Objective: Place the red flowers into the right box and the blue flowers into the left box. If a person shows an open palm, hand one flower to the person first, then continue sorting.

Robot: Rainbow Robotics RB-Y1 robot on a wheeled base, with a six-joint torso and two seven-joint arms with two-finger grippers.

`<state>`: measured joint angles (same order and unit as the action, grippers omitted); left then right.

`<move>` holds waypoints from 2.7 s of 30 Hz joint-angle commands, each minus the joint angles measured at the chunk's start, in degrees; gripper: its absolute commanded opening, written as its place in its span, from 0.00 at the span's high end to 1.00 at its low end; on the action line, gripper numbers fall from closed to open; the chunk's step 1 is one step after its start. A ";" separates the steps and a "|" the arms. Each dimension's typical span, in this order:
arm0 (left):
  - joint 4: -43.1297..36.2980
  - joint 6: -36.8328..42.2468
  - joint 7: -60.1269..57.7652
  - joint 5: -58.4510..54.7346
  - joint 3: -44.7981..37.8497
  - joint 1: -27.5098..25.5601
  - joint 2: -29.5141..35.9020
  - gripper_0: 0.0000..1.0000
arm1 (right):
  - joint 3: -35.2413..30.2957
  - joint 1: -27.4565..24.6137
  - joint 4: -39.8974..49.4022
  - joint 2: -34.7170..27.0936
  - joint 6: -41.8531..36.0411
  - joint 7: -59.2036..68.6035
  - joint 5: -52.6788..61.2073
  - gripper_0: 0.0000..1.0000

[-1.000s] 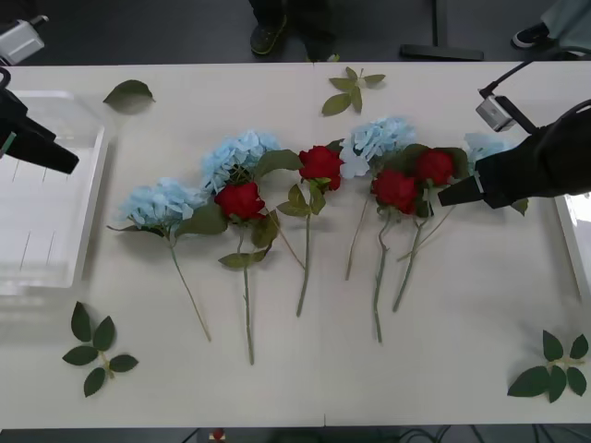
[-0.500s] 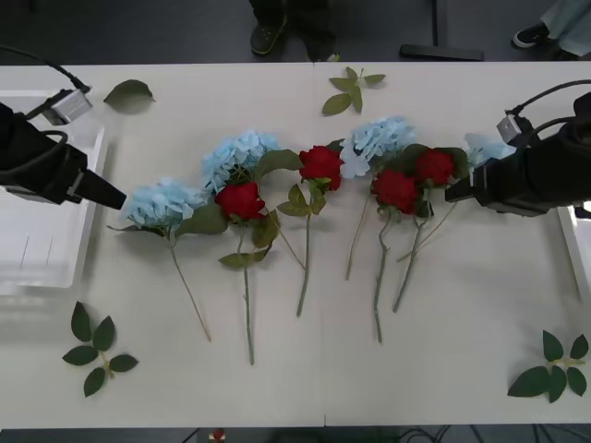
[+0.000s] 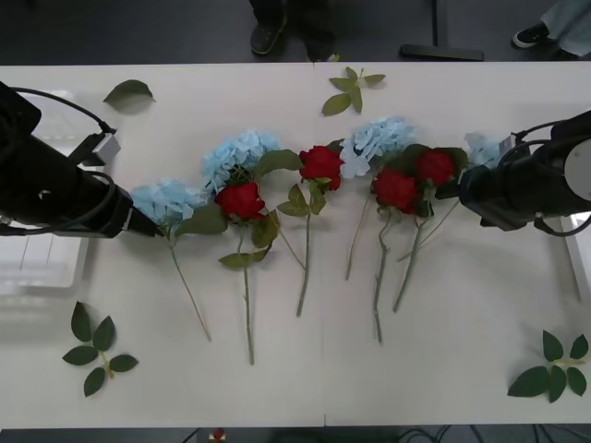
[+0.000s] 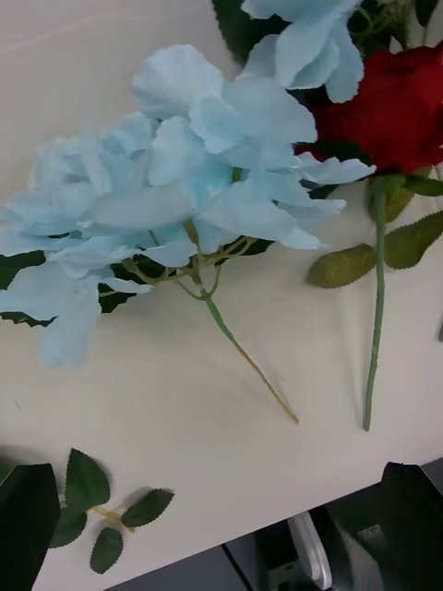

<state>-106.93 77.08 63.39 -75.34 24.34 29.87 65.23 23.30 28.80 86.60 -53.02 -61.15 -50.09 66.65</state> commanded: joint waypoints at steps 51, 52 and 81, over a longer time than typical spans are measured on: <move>6.56 -13.45 -29.38 40.27 21.45 1.95 -15.31 0.00 | 10.54 -0.32 -4.78 6.79 14.66 3.69 -26.83 0.06; 6.74 -13.45 -29.38 40.71 22.33 2.30 -15.31 0.00 | 10.71 -0.32 -4.78 6.88 14.66 3.86 -26.75 0.06; 7.18 -12.22 -28.76 41.15 23.73 4.06 -15.49 1.00 | 11.42 -0.32 -4.78 6.96 14.57 4.74 -25.52 1.00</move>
<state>-99.58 64.00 34.23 -34.02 49.26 31.72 49.33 34.58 28.01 81.44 -47.35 -46.49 -47.21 40.72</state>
